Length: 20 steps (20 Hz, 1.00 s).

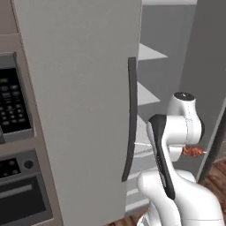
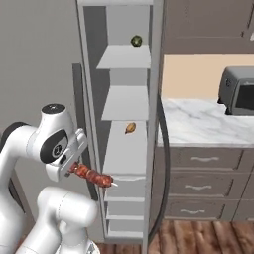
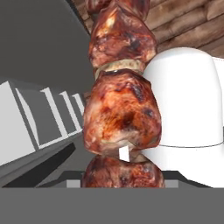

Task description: Store the kebab skewer in the freezer for long-term storage. Close the freezer door after placing the cooked food.

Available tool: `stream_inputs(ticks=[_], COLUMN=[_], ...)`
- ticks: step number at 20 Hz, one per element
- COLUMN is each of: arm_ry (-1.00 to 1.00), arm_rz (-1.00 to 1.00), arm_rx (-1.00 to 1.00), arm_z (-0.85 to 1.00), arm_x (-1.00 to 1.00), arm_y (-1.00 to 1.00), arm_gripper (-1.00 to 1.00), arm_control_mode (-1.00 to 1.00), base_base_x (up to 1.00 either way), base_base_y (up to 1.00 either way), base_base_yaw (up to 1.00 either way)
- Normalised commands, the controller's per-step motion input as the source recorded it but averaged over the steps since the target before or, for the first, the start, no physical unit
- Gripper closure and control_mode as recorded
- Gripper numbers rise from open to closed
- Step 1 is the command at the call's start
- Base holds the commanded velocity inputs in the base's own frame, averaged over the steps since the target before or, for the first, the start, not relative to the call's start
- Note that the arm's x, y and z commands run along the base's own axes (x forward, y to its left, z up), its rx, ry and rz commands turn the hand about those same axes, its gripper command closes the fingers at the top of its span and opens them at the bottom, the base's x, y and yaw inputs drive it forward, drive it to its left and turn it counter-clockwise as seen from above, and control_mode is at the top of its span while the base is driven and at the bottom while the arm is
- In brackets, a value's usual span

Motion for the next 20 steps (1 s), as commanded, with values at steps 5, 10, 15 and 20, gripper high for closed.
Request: stream_inputs(ticks=[5,10,15,20], arm_ry=[0.0,0.0,0.0,0.0], arm_rz=[0.0,0.0,0.0,0.0], arm_rx=[0.0,0.0,0.0,0.0], arm_z=[0.0,0.0,0.0,0.0], arm_x=[0.0,0.0,0.0,0.0], arm_y=[0.0,0.0,0.0,0.0], arm_gripper=[1.0,1.0,1.0,1.0], arm_control_mode=[1.0,1.0,1.0,1.0], base_base_x=[0.49,0.0,0.0,0.0], base_base_y=[-0.28,-0.44,-0.51,-0.38], base_base_yaw=[0.32,0.31,0.24,0.06])
